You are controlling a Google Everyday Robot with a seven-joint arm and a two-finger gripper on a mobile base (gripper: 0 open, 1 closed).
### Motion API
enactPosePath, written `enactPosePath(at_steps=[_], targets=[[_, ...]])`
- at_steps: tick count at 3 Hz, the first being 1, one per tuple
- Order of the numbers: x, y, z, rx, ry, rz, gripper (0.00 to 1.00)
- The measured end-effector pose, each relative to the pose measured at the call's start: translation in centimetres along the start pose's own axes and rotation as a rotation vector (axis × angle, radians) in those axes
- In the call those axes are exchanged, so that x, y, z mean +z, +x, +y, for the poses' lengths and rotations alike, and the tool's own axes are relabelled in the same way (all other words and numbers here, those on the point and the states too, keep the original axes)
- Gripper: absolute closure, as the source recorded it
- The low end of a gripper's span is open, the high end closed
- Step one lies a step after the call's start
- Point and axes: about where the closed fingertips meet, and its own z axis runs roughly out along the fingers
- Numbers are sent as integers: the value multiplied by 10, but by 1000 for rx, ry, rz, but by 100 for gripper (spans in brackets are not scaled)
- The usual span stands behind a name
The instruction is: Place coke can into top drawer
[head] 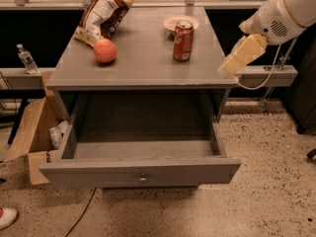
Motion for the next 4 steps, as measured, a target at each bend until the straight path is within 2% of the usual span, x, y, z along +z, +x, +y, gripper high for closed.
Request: enactPosePath(at_steps=[1, 2, 3, 4], targets=[[0, 0, 0, 0, 0, 0, 0], [33, -10, -17, 27, 22, -26, 0], [78, -27, -45, 59, 77, -65, 0], [109, -42, -68, 81, 137, -94, 0]])
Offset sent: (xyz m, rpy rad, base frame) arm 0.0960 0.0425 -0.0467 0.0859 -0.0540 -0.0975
